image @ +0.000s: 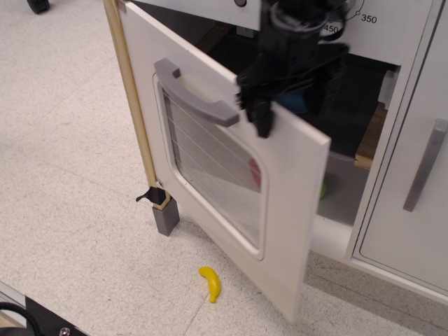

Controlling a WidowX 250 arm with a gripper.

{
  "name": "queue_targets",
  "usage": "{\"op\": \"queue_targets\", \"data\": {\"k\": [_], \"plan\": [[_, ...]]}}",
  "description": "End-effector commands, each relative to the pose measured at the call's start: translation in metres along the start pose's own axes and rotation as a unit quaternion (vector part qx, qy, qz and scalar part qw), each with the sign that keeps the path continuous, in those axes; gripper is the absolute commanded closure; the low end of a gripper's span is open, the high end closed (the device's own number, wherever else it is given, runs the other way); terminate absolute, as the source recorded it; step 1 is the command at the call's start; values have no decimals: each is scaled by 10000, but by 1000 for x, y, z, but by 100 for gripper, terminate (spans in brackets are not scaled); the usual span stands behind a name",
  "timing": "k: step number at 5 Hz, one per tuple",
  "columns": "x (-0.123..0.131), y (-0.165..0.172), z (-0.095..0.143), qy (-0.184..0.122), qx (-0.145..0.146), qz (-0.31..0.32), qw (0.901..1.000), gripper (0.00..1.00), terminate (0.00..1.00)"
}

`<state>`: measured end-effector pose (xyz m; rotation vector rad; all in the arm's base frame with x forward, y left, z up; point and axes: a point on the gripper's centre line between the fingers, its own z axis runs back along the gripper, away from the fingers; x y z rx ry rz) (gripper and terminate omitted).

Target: Close oven

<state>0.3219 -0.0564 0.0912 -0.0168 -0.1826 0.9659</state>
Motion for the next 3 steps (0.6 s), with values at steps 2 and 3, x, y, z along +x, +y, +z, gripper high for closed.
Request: {"op": "queue_targets", "data": {"k": [2,3], "plan": [[-2,-15,61,-589,-791,-597,9933,0,0],[-13,8,69,-559,-652,-1479,9853,0,0]]}}
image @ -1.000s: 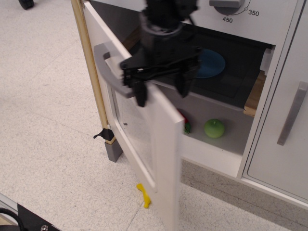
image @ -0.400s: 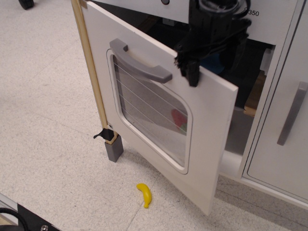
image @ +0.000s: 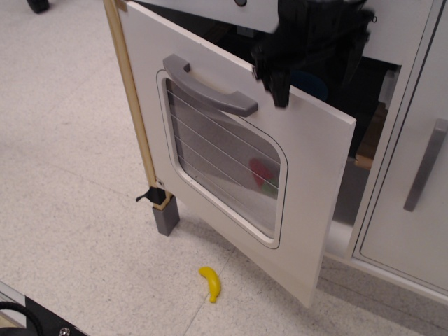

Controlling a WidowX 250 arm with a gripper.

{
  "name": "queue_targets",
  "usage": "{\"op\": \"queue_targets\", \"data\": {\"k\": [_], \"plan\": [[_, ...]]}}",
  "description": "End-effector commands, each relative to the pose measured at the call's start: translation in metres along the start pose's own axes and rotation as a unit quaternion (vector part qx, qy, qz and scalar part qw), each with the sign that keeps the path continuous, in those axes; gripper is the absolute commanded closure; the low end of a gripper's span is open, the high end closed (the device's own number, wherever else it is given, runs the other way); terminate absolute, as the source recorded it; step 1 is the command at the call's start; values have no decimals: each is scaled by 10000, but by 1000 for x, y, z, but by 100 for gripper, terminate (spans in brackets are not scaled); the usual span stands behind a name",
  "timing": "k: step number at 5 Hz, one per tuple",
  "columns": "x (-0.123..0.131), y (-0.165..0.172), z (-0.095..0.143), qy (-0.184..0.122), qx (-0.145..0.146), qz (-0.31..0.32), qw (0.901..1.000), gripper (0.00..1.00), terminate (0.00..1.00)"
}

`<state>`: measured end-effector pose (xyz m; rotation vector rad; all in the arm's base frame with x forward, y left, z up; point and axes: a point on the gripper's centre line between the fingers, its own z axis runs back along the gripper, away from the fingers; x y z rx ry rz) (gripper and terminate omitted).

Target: Close oven

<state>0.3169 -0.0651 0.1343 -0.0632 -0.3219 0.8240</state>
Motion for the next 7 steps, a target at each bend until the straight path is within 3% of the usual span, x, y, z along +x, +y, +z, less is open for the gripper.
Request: {"op": "queue_targets", "data": {"k": [1,2,3,4,5,6,7], "plan": [[-17,33,18,-38,27,-1728,9849,0,0],[-22,51,-15,26,365,-2270,9732,0,0],[-26,63,-62,5,813,-2984,9510,0,0],[-20,55,-90,52,461,-3502,9355,0,0],[-13,44,-95,58,-31,-3413,9399,0,0],[-10,33,-90,6,-598,-3490,9352,0,0],[-5,18,-90,-17,-807,-3430,9359,0,0]]}}
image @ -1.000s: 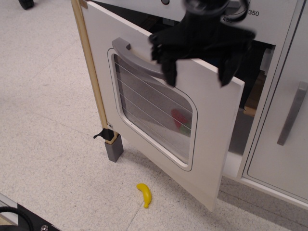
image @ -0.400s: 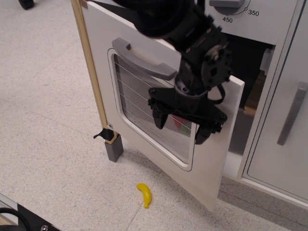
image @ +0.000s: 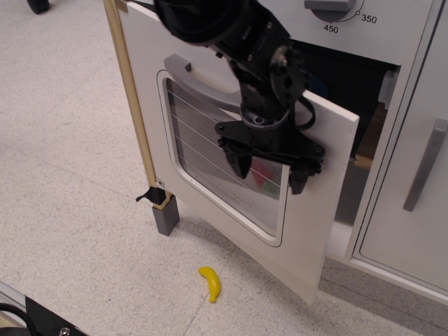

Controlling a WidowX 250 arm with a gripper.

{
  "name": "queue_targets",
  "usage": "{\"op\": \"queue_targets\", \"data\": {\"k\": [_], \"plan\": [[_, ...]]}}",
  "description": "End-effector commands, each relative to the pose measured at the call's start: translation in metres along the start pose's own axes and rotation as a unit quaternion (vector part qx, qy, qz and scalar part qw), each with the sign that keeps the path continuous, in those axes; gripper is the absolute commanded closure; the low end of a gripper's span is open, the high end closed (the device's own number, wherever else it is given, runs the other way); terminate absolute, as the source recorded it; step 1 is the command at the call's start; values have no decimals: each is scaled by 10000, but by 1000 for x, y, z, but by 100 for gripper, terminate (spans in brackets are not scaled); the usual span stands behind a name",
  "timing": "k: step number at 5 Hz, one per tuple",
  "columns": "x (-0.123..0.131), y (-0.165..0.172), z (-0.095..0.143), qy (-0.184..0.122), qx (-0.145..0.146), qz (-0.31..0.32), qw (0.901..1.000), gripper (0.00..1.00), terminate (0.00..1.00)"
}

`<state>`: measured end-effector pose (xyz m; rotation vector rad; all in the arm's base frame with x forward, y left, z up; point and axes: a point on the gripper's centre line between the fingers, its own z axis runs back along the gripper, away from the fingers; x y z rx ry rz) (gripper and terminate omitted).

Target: Close oven

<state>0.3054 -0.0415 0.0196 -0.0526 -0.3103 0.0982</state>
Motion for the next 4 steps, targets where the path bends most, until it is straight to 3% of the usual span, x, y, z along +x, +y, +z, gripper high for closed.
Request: {"op": "queue_targets", "data": {"k": [1,4], "plan": [[43,-19,9,-528,-260,88,9982,0,0],[74,-36,-4,-987,-139,242,9947,0,0]]}}
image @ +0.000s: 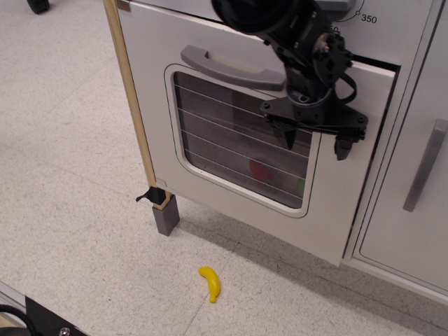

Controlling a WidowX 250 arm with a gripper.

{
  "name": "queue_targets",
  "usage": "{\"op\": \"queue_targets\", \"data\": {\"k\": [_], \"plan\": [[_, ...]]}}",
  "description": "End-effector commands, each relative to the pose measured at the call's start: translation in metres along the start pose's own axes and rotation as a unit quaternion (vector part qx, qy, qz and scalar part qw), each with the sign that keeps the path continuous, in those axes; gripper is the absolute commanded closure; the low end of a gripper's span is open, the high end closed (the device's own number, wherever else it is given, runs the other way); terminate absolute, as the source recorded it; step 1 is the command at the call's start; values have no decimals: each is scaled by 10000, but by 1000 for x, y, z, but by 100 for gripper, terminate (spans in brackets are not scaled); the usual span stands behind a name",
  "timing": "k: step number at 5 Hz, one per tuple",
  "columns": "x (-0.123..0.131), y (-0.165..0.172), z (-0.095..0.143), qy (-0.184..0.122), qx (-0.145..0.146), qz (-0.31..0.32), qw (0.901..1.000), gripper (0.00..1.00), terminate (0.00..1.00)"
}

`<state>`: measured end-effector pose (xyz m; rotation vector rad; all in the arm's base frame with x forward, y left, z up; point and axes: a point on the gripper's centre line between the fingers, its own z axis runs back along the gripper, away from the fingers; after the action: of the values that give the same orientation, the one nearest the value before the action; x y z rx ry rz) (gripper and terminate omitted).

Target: Close oven

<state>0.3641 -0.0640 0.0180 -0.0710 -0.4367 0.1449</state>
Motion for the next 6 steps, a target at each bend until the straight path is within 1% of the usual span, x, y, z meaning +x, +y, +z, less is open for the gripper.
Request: {"op": "queue_targets", "data": {"k": [1,2,3,4,5,6], "plan": [[24,-10,16,-406,-89,40,9991,0,0],[23,-11,13,-452,-84,14,9989,0,0],[30,-13,11,-524,-116,90,9985,0,0],[33,-15,12,-532,-127,95,9985,0,0],[23,-10,20,-544,-165,52,9984,0,0],[15,-5,27,-459,-103,-104,9988,0,0]]}}
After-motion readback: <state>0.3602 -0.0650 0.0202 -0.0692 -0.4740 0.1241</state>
